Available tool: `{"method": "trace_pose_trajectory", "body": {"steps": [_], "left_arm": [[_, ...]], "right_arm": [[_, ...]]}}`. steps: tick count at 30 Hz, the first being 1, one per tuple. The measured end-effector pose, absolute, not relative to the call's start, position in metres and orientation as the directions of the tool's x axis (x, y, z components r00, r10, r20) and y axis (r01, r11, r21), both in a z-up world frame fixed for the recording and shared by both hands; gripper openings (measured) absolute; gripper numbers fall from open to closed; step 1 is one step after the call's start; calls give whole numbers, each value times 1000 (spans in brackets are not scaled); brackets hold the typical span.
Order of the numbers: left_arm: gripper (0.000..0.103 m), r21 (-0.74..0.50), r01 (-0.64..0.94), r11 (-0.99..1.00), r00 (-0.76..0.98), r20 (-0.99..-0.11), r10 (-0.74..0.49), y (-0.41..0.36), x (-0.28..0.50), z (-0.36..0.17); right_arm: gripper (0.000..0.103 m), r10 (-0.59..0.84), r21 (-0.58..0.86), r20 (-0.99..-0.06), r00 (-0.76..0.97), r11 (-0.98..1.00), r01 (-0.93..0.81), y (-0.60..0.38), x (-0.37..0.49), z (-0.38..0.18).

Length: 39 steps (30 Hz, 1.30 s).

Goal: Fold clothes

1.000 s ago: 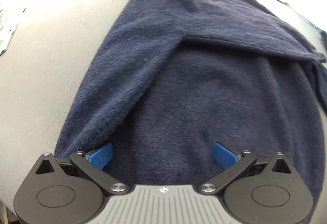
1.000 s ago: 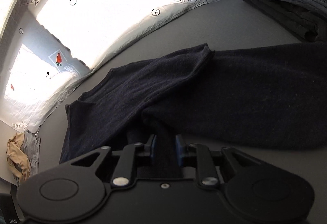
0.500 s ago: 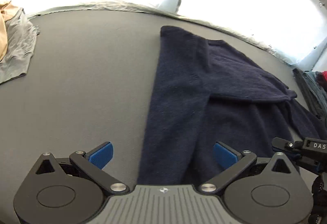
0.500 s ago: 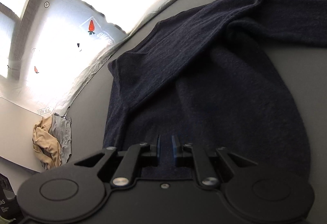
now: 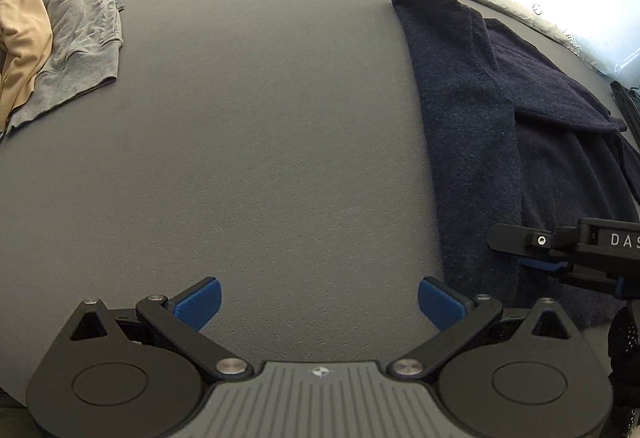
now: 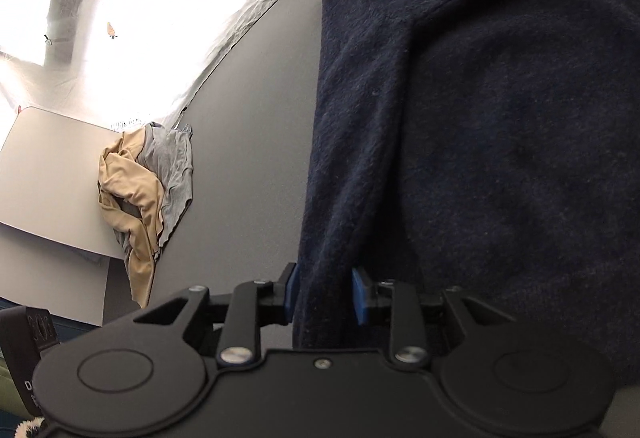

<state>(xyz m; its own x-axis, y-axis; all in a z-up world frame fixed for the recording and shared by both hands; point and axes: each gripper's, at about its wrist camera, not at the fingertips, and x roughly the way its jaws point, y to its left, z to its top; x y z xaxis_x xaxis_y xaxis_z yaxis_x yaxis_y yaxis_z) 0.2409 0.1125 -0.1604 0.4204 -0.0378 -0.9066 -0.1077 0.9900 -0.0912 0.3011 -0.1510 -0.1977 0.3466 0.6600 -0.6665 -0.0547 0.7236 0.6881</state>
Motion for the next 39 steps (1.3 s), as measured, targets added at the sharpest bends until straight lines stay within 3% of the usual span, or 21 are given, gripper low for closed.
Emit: {"method": "trace_pose_trajectory", "body": {"steps": [3,10,16,19,25,28,39], "left_arm": [[103,-93,-99,991,422,-906,-42,114,240,-161],[103,-123,-70,990,437,-896,-80,96,245,-160],[103,-116,4,993,421,-901,-107,55,253,-162],[103,-104,20,994,400,-911,-103,39,257,-165],[103,-125,-59,990,388,-917,-93,32,268,-168],[103,-140,-122,983,411,-908,-79,32,276,-166],[103,-111,-152,982,527,-850,-14,12,362,-145]], "right_arm": [[9,639,669,-673,373,740,-61,-149,297,-195],[9,569,640,-636,521,767,-57,-190,291,-167],[9,443,512,-728,523,859,-16,-214,298,-173],[11,428,460,-780,456,887,-46,-210,305,-189],[16,450,422,-785,425,891,-165,-210,312,-183],[33,448,418,-767,459,892,-171,-228,314,-172],[34,264,384,-737,622,921,65,-335,372,-160]]}}
